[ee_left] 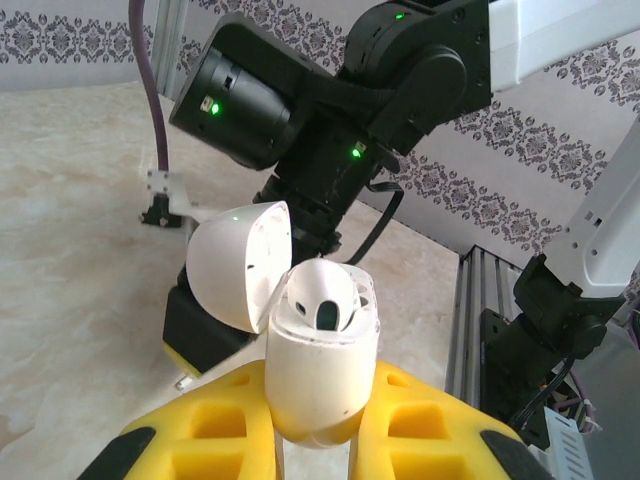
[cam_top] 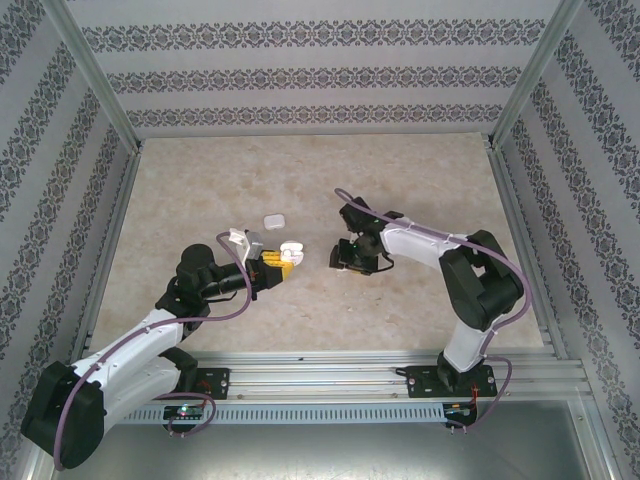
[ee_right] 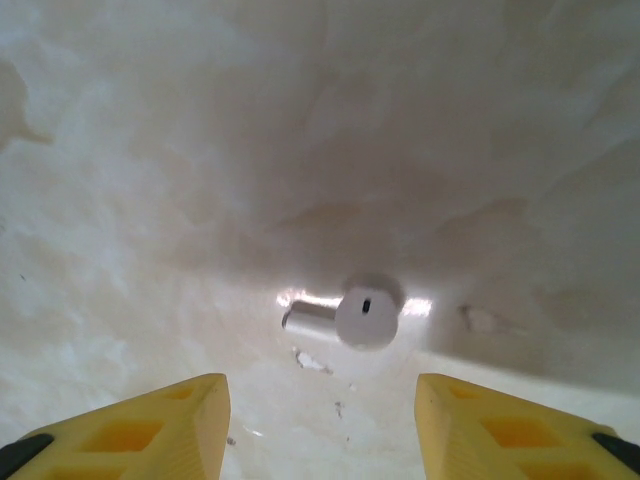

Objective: Insert the wireless bluetooth earbuds into the charging case

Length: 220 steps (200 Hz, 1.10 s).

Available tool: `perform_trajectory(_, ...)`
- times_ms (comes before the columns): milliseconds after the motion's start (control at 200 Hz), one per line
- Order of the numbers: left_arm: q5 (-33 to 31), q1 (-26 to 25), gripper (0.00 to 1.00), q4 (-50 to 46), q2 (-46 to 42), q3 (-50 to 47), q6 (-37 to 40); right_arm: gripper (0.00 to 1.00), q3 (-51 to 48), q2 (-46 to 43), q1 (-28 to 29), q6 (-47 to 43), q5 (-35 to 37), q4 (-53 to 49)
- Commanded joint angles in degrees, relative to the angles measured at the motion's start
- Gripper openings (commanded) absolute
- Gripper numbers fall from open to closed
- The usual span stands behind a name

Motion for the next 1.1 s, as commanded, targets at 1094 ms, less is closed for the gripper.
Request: perform_trajectory(1094, -0.9, -0.2, 0.00, -4.5, -4.9, -0.1, 3.1, 0.42, 20.9, 15.2, 3.5, -13.5, 10.2, -17.5)
